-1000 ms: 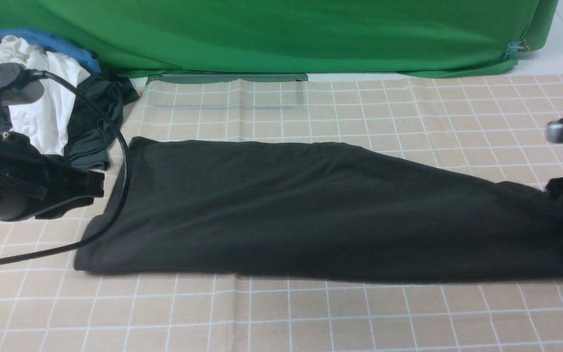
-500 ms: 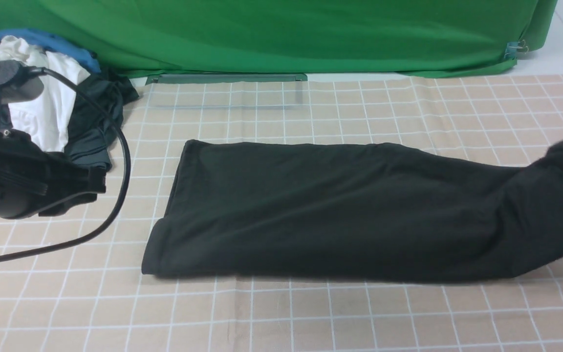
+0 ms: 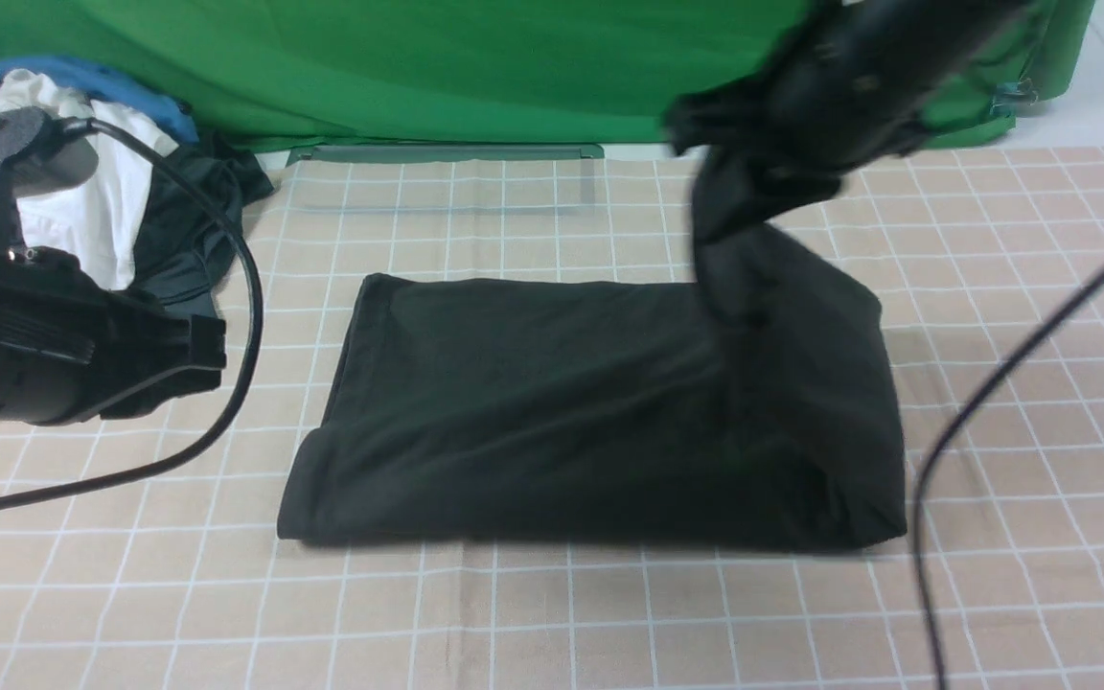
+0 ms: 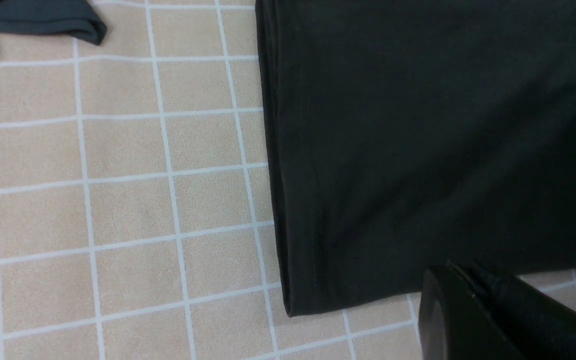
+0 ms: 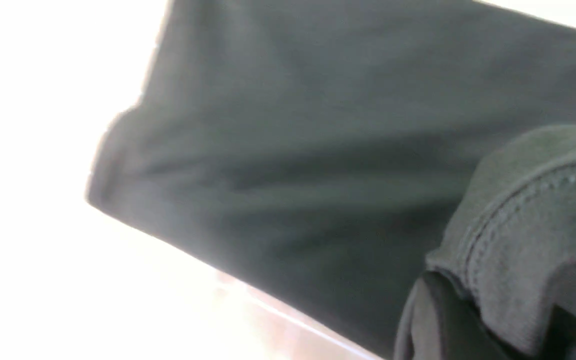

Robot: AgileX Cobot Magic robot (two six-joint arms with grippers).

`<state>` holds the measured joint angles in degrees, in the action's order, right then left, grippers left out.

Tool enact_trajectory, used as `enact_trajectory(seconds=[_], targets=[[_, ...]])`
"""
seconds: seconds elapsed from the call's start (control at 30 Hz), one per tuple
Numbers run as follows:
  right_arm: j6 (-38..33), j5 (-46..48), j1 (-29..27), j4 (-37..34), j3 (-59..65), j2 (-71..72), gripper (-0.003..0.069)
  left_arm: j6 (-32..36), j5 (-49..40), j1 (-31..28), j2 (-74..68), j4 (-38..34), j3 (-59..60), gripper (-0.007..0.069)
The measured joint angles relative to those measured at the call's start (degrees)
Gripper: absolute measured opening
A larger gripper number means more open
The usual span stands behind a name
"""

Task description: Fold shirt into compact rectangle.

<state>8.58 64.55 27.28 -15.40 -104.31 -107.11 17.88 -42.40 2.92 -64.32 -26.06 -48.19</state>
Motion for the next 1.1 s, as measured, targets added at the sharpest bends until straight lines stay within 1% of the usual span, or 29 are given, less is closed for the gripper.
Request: enact_trajectory(seconds=[0.03,0.2,0.3,0.37,0.4,0.47,0.5,0.53,0.57,0.6,0.67,0.73,0.77,0.83,0.87,0.9,0.97,1.0,1.03,1.1], targets=[[0.73,-1.24,2.19,-0.34,-1.65,-2.06,0.0108,0.06,-0.27,0.00,0.00,-0.05,0.00,0.0018],[3.09,-4.63,7.39,-2.62,-7.23,-9.43,0.0108,0.42,-1.05,0.00,0.00,-0.48,0.00,0.0018],[4.91,-8.02,9.66,-3.08,-9.65,-14.15,0.0108,1.90,-2.12,0.00,0.00,-2.11,0.00,0.0018],[6.73,-11.75,10.92,-3.18,-10.26,-17.11,0.0133,3.07,-3.19,0.00,0.00,-2.97,0.00,0.0018],[6.83,-12.14,11.02,-3.16,-10.26,-17.34,0.0133,3.07,-3.19,0.00,0.00,-2.95,0.00,0.0018],[8.11,-17.92,12.38,-3.55,-10.38,-19.92,0.0226,3.98,-3.63,0.00,0.00,-3.23,0.49,0.0018],[8.17,-19.14,12.64,-3.70,-10.38,-20.41,0.0256,4.04,-3.67,0.00,0.00,-3.30,0.70,0.0018],[8.18,-21.49,13.23,-4.08,-10.51,-21.24,0.0328,4.24,-3.67,0.00,0.00,-3.35,1.30,0.0018],[8.18,-21.49,13.30,-4.09,-10.51,-21.32,0.0338,4.24,-3.67,0.00,0.00,-3.35,1.38,0.0018],[7.72,-23.05,13.75,-4.48,-10.58,-21.59,0.0404,4.37,-3.73,0.00,0.00,-3.35,2.03,0.0018],[6.05,-23.11,14.04,-4.63,-10.65,-21.38,0.0467,4.42,-3.86,0.00,0.00,-2.98,2.84,0.0018],[4.29,-21.77,13.82,-4.63,-10.65,-20.88,0.0491,4.42,-3.86,0.00,0.00,-2.51,3.46,0.0018],[3.33,-20.72,13.54,-4.55,-10.65,-20.26,0.0491,4.42,-3.96,0.00,0.00,-2.36,3.55,0.0018],[1.08,-17.48,12.72,-3.21,-10.76,-18.89,0.0477,4.42,-4.02,0.00,0.00,-1.94,3.60,0.0018],[0.14,-15.35,12.08,-2.09,-10.88,-17.95,0.0457,4.42,-3.81,0.00,0.00,-1.89,3.60,0.0018],[-0.60,-11.98,11.13,-0.04,-11.17,-16.77,0.0414,4.36,-3.43,0.00,0.00,-1.89,3.60,0.0018],[-1.82,-9.07,10.23,2.28,-11.49,-15.35,0.0360,3.79,-2.40,0.00,0.00,-2.33,3.60,0.0018],[-3.04,-5.70,9.06,5.04,-11.68,-14.12,0.0275,3.42,-1.79,0.00,-0.23,-2.88,3.60,0.0018],[-3.54,-4.77,8.73,6.12,-11.74,-13.52,0.0248,3.12,-1.69,0.00,-0.52,-3.08,3.51,0.0018],[-5.16,-0.55,6.84,9.18,-11.81,-11.60,0.0104,2.57,-2.38,0.00,-2.53,-3.37,2.08,0.0018]])
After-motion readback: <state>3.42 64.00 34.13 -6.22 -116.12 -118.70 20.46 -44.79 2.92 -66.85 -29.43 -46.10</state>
